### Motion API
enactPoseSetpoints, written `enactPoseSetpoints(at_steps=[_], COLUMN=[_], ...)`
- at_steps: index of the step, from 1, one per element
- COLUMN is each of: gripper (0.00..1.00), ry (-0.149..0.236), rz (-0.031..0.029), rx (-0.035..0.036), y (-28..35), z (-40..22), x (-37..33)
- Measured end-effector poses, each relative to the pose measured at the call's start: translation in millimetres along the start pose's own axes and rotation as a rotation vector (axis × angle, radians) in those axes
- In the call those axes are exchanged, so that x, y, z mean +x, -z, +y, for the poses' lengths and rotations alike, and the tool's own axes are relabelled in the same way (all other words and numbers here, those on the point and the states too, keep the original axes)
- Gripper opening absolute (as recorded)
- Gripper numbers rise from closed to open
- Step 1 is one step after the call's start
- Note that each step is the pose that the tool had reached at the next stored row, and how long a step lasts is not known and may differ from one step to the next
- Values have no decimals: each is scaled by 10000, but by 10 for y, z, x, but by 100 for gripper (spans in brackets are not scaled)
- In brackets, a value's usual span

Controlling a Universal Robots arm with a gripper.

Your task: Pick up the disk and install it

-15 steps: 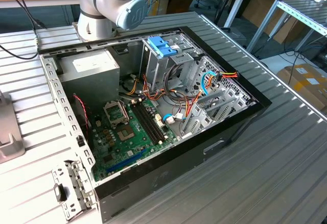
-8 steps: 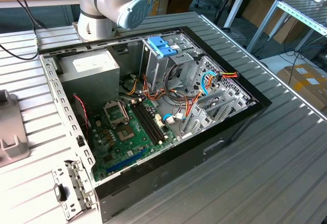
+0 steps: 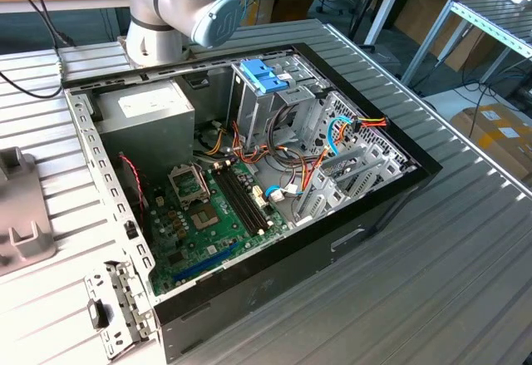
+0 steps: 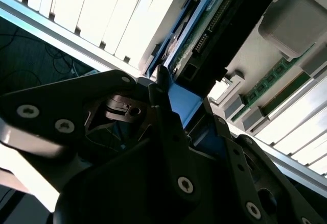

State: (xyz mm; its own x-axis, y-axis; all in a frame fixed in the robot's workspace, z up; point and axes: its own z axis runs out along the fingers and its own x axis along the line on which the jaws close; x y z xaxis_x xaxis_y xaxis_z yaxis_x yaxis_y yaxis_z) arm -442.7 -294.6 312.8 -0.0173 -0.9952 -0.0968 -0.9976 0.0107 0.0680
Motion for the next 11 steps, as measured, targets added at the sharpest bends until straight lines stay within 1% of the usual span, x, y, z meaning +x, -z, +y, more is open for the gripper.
enactPoseSetpoints(at_steps=[3,11], gripper=[37,37], ry=[0,0], rz=[1,0], rx=[-5,0], y=[-5,-47], z=[0,-3], x=[1,6])
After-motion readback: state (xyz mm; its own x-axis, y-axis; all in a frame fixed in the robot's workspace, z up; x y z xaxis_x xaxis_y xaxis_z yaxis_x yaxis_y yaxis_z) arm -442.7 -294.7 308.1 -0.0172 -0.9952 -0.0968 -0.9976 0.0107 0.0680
